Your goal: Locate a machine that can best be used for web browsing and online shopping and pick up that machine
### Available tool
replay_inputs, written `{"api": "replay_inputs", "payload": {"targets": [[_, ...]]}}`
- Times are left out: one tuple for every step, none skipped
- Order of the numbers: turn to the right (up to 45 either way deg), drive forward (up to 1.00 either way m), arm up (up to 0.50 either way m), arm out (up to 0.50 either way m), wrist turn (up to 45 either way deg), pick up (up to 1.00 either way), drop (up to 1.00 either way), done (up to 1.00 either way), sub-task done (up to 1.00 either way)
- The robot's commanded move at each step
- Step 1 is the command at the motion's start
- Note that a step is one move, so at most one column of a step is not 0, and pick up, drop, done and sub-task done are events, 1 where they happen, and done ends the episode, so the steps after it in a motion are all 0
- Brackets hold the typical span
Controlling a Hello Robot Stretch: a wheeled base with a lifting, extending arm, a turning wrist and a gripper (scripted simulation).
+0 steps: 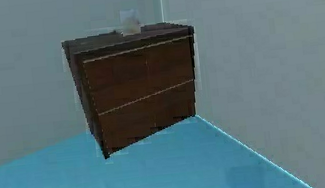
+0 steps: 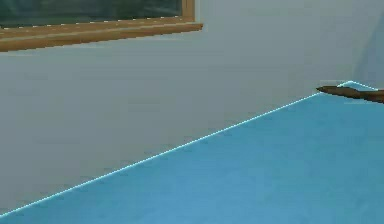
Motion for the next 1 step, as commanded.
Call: {"api": "replay_inputs", "payload": {"targets": [[-45.0, 0.0, 0.0, 0.0, 0.0, 0.0, 0.0, 0.0, 0.0]]}}
